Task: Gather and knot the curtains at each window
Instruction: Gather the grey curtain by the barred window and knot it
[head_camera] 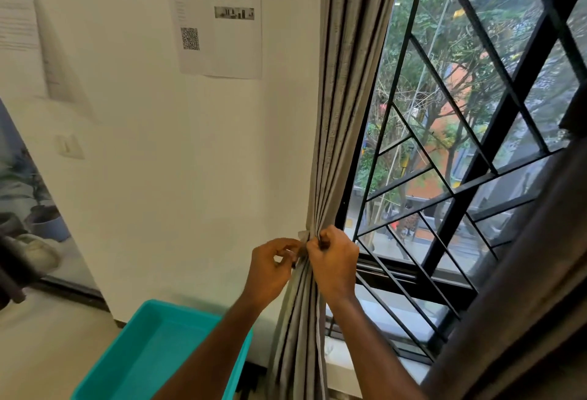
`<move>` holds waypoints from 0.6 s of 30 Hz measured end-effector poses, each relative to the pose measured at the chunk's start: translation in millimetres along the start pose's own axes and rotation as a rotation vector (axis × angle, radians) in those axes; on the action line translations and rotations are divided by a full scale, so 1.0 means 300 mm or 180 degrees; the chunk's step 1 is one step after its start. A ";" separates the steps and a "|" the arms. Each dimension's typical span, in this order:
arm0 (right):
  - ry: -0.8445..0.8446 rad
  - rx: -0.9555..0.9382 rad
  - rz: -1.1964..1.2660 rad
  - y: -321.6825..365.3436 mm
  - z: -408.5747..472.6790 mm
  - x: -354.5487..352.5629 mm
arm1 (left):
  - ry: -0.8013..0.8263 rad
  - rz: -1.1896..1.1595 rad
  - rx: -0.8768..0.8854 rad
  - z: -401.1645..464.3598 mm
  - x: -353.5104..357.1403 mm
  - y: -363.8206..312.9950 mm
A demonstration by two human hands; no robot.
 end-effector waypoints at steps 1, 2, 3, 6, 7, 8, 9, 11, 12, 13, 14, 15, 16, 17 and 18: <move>0.0021 0.0044 0.0064 -0.005 0.003 0.000 | -0.0114 0.0080 0.0016 -0.007 0.001 0.011; 0.0029 0.0095 0.0136 -0.014 0.004 0.001 | -0.0177 0.0156 0.0036 -0.010 0.004 0.014; 0.0022 0.0149 0.0207 -0.024 0.003 -0.001 | -0.0200 0.0231 0.0055 -0.010 0.010 0.010; -0.0022 0.0251 0.0318 -0.048 -0.007 -0.010 | -0.0096 0.0310 -0.0051 -0.013 0.039 -0.001; -0.0031 0.0248 0.0347 -0.049 -0.011 -0.011 | -0.0058 0.0313 -0.0117 -0.016 0.048 0.002; -0.0029 0.0237 0.0363 -0.047 -0.016 -0.011 | -0.0039 0.0336 -0.0159 -0.018 0.055 0.004; -0.0013 0.0231 0.0378 -0.043 -0.020 -0.009 | -0.0038 0.0384 -0.0196 -0.019 0.060 0.007; 0.0012 0.0233 0.0393 -0.035 -0.027 -0.004 | -0.0032 0.0400 -0.0269 -0.018 0.066 0.010; 0.0012 0.0231 0.0390 -0.033 -0.029 -0.004 | 0.0001 0.0330 -0.0312 -0.016 0.070 0.005; 0.0009 0.0224 0.0385 -0.033 -0.030 -0.006 | 0.0043 0.0247 -0.0362 -0.013 0.073 -0.002; 0.0005 0.0215 0.0378 -0.034 -0.030 -0.007 | 0.0074 0.0168 -0.0415 -0.011 0.075 -0.007; 0.0001 0.0206 0.0374 -0.035 -0.030 -0.009 | 0.0085 0.0105 -0.0471 -0.009 0.076 -0.010; -0.0005 0.0198 0.0371 -0.035 -0.032 -0.011 | 0.0071 0.0046 -0.0521 -0.006 0.075 -0.011; -0.0012 0.0200 0.0374 -0.038 -0.034 -0.011 | 0.0038 -0.0004 -0.0559 -0.003 0.073 -0.014; -0.0017 0.0210 0.0382 -0.041 -0.036 -0.010 | -0.0010 -0.0028 -0.0593 0.001 0.071 -0.017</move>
Point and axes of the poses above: each hand's wrist, its own z-axis towards the middle knuckle, its own x-axis out of the palm, y = z × x, the point moved 8 cm from there along z, towards the middle knuckle, and after that the axes turned 14 degrees about z, right-handed, at the moved point
